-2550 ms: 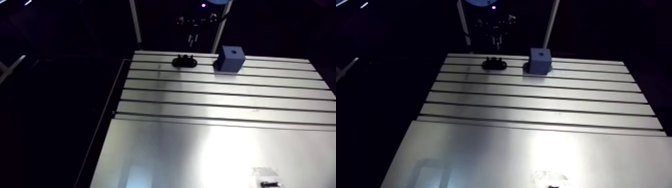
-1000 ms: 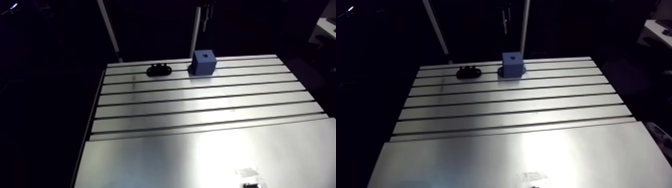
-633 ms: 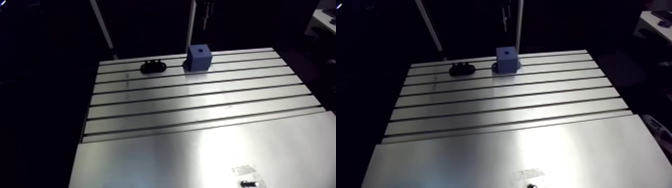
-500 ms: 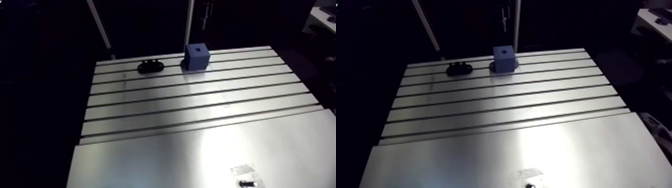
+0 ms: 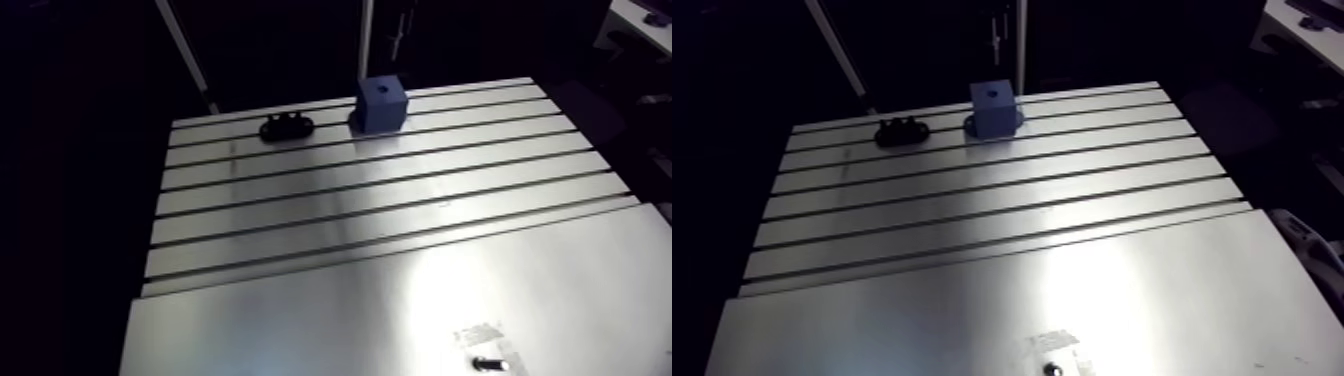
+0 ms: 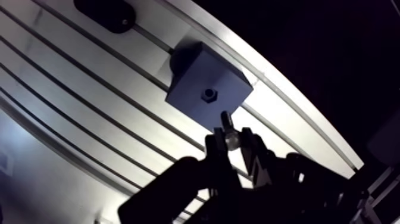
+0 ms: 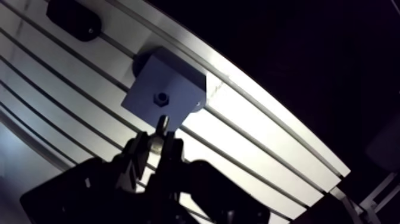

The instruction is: Pick up the M10 bolt and insert it into the hex recess until seated.

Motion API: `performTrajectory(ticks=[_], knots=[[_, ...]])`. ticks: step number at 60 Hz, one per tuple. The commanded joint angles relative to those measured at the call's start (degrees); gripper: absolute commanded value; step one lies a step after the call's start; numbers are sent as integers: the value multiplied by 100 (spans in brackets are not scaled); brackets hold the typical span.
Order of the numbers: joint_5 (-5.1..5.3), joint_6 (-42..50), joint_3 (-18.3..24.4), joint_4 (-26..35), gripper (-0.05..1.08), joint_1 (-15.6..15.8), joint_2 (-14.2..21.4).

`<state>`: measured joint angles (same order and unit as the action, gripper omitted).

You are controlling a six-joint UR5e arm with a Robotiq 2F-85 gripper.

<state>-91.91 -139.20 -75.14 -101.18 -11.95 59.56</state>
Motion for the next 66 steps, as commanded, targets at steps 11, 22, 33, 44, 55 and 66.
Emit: performTrajectory(ticks=[11,22,33,44,55,66], knots=[[2,1,22,-20,99,25,-133],[-7,18,13,-21,99,43,-135],[-16,45,-12,-29,99,52,-135],[-42,45,-64,-183,99,78,-126],[-42,27,-57,-205,99,78,-158],[-51,36,-75,-205,99,147,-162]])
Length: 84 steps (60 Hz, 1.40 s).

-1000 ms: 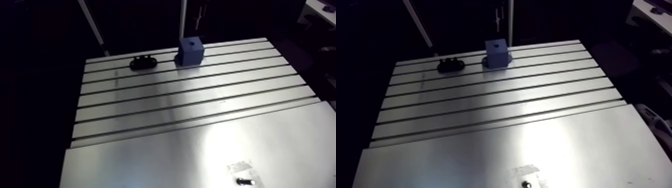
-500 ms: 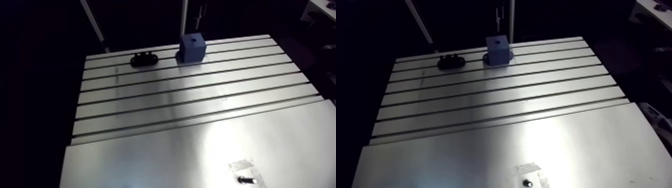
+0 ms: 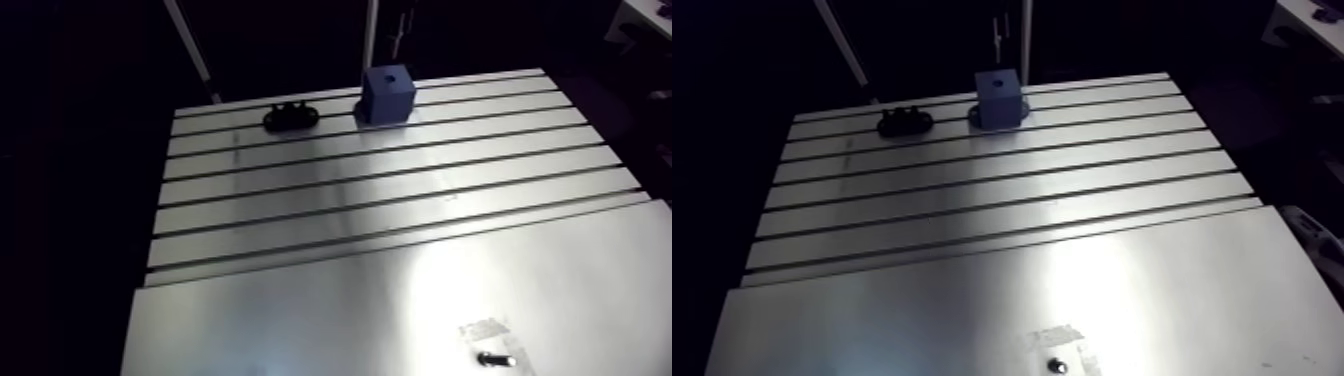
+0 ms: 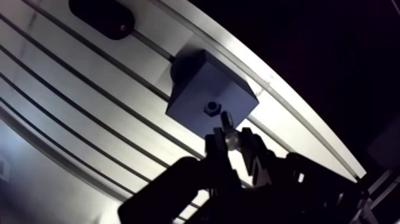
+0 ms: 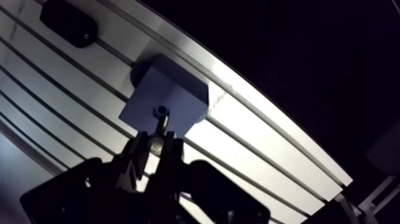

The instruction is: Pick up the M10 bolt and insert it into the hex recess until seated.

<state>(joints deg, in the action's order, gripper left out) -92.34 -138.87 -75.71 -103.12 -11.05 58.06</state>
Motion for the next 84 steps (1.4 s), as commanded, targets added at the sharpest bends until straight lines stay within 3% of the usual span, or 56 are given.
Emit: performTrajectory(ticks=[1,84], knots=[[-8,4,-18,-11,99,57,-12],[1,-30,-211,-212,99,50,-46]])
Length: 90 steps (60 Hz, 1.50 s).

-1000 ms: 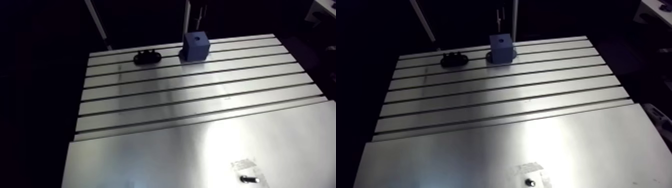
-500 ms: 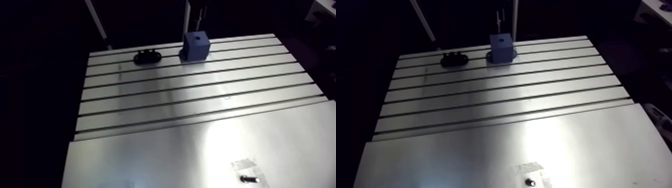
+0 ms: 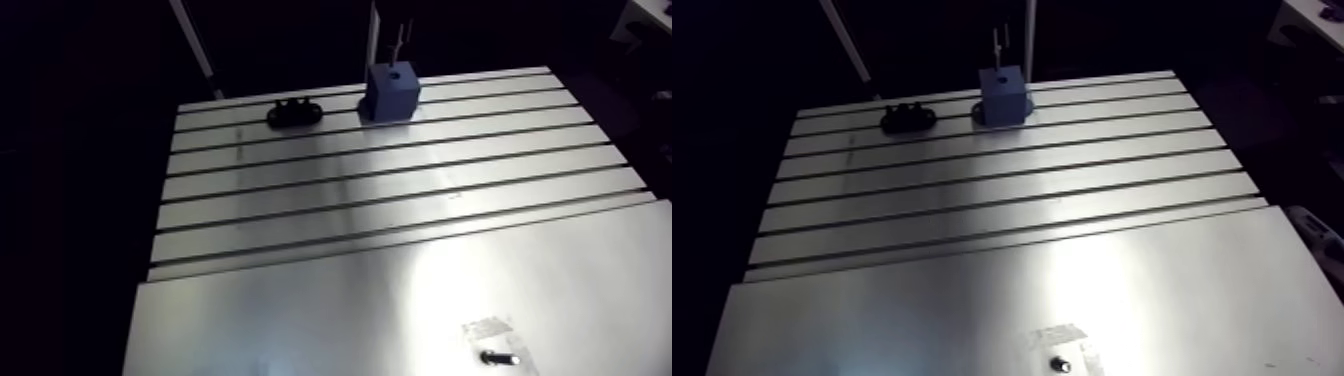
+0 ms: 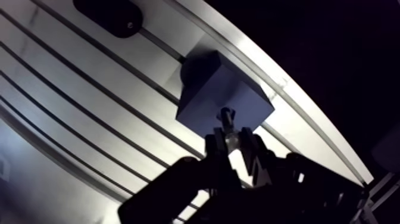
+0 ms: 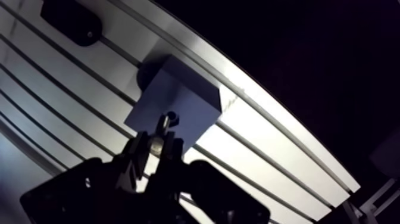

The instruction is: Pick up the M10 bolt and insert it into the hex recess until seated.

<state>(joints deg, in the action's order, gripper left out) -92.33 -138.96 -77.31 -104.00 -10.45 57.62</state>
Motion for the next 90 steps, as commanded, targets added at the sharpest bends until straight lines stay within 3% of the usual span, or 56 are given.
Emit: performTrajectory(ticks=[1,90], knots=[[0,-22,-51,-125,99,-10,-2],[9,-22,-139,-142,99,-53,-11]])
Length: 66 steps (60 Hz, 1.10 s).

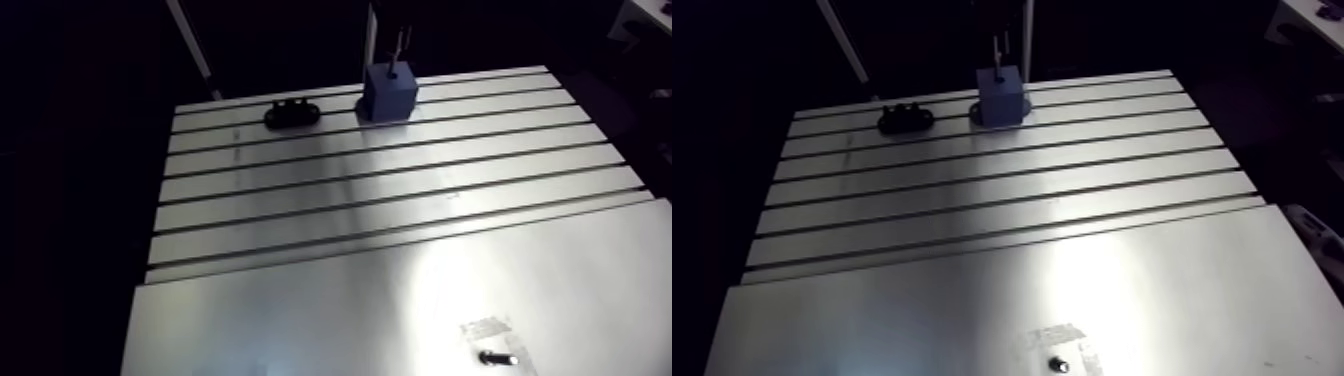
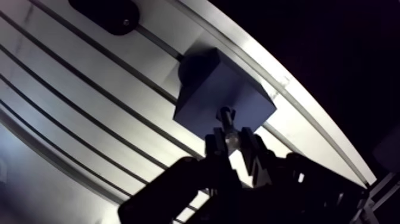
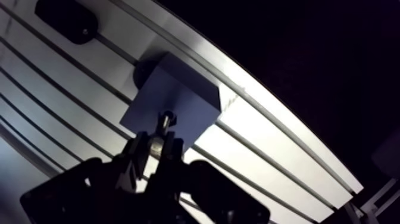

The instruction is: Pick up the M10 bolt and insert it into the hex recess until seated.

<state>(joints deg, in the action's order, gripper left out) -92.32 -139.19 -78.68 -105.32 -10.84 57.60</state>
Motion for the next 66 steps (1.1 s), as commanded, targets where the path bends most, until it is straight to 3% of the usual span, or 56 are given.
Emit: performTrajectory(ticks=[1,66], knots=[[8,0,-2,-11,99,-15,-9],[8,-9,-37,-46,99,-24,-53]])
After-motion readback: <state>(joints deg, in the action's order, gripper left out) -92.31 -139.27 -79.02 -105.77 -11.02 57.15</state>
